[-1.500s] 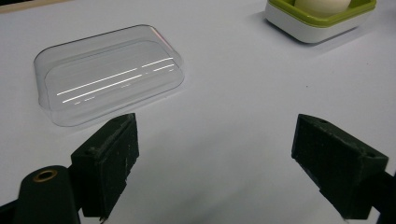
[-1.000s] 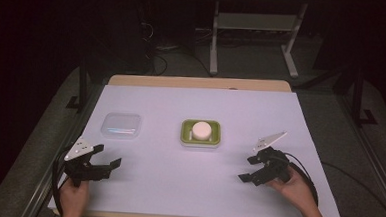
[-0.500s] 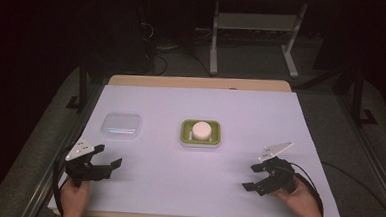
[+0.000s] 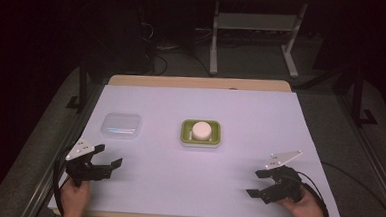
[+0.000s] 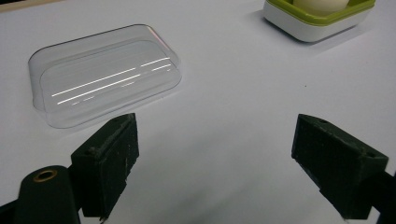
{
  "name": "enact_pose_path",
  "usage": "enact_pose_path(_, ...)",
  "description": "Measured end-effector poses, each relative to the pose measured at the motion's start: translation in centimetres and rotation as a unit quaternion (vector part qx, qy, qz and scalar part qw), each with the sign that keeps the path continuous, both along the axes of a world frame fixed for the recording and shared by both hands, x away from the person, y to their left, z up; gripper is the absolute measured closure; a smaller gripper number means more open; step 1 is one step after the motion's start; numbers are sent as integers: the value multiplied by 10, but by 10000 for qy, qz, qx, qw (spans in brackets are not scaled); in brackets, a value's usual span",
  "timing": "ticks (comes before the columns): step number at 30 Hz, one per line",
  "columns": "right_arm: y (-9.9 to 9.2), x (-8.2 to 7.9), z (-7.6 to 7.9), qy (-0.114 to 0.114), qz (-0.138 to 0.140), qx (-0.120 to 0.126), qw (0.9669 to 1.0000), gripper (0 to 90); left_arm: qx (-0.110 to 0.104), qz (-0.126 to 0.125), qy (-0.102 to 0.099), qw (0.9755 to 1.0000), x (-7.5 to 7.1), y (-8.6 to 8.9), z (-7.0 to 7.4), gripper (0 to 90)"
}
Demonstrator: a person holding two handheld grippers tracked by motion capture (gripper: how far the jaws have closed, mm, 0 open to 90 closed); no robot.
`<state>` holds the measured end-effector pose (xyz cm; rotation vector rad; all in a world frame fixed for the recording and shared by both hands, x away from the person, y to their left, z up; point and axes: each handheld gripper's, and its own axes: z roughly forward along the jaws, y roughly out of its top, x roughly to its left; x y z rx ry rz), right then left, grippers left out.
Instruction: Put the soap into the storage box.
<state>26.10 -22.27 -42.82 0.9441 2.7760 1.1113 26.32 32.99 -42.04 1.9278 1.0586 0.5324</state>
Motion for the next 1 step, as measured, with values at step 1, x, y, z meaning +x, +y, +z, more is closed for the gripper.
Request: enact_pose_path(1,0,-1,0,-16,-4,19,10000,231,-14,4,6,10000,0,0,0,145)
